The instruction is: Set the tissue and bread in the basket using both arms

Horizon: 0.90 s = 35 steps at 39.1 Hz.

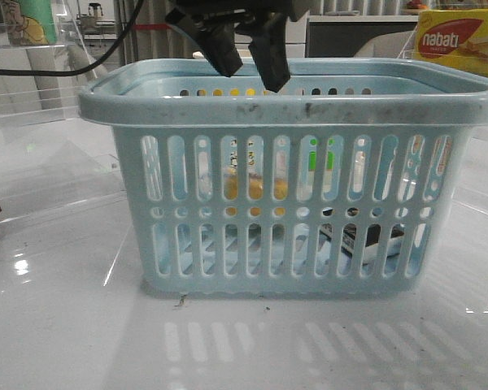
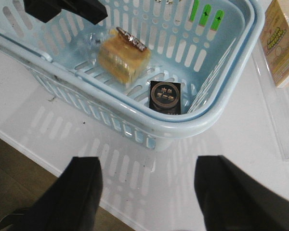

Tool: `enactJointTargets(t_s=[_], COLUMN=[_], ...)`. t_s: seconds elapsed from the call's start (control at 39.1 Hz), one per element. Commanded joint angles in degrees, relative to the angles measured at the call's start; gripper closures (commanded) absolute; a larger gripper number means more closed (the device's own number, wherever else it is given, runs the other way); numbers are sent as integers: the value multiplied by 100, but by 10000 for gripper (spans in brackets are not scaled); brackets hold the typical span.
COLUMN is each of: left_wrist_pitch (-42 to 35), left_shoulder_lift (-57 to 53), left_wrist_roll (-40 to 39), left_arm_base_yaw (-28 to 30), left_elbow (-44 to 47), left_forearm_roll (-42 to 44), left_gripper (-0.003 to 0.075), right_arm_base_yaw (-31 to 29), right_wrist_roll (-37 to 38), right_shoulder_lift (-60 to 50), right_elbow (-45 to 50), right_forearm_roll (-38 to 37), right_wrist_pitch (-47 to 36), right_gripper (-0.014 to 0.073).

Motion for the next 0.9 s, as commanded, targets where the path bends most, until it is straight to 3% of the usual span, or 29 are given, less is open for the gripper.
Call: enactJointTargets(t_s=[0.0,0.41,0.87], left_wrist_pitch=[-163,434,135], left_shoulder_lift=[-507,-1915,-4191], left_wrist_roll=[-33,-43,-121], left_arm_base_yaw=[-47,-47,-47], left_elbow=[-242,-137,1997], left_forearm_roll=[7,-87,-46], left_gripper=[264,265,265], right_arm_base_yaw=[-10,-10,-10], right_wrist_roll=[-61,-61,-61], right_shoulder_lift=[-25,-25,-25], right_elbow=[-158,-158,-158], right_forearm_roll=[-30,-30,-30], right_wrist_pitch=[-383,-383,-383], right_gripper=[70,70,70])
